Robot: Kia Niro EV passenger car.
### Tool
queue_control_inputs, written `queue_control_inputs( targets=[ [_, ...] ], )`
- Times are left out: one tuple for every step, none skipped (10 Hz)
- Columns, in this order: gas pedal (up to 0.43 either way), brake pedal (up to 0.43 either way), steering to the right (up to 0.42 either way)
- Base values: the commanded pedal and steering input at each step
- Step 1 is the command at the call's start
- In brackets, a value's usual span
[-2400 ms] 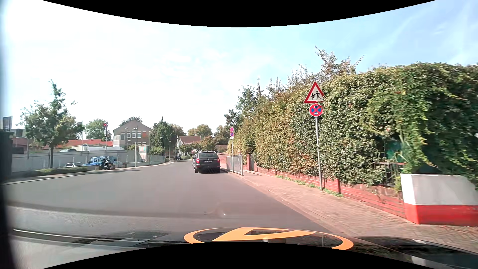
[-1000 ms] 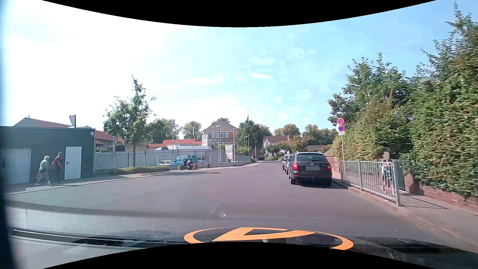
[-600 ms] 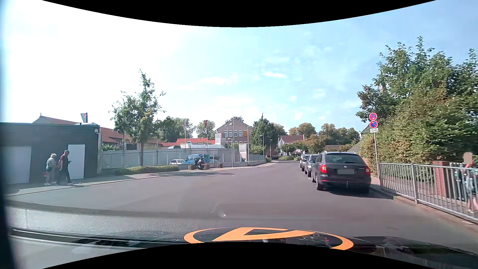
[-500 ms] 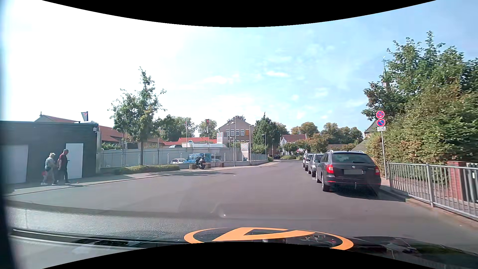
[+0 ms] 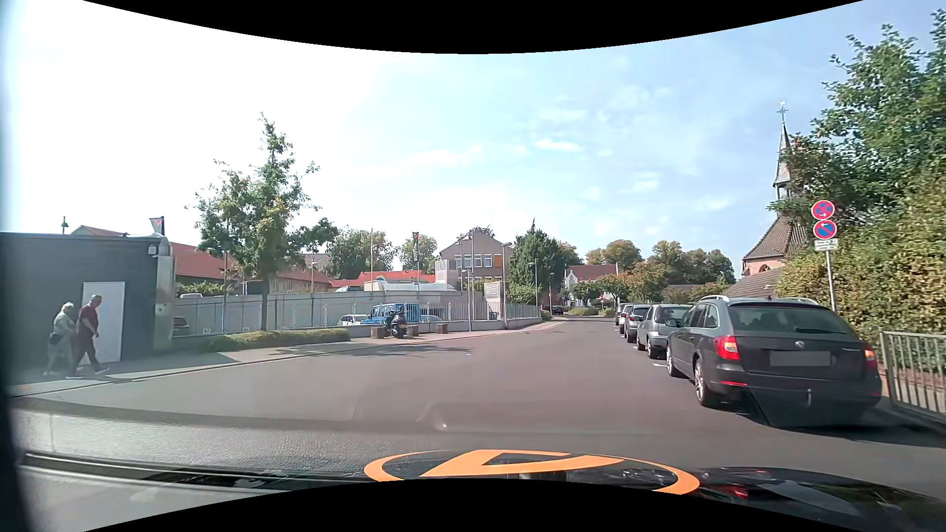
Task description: Follow the waypoints while adhering to traffic rules and regulations
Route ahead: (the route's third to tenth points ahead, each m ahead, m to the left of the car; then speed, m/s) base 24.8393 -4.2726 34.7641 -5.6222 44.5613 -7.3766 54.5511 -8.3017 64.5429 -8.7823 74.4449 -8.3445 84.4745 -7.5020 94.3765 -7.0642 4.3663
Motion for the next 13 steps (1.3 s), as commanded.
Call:
queue_control_inputs(
  targets=[
    [0.087, 0.000, -0.002],
    [0.087, 0.000, 0.000],
    [0.087, 0.000, 0.006],
    [0.087, 0.000, 0.012],
    [0.087, 0.000, 0.021],
    [0.087, 0.000, 0.030],
    [0.087, 0.000, 0.038],
    [0.087, 0.000, 0.042],
    [0.087, 0.000, 0.044],
    [0.087, 0.000, 0.046],
    [0.087, 0.000, 0.050],
    [0.087, 0.000, 0.052],
    [0.087, 0.000, 0.054]
  ],
)
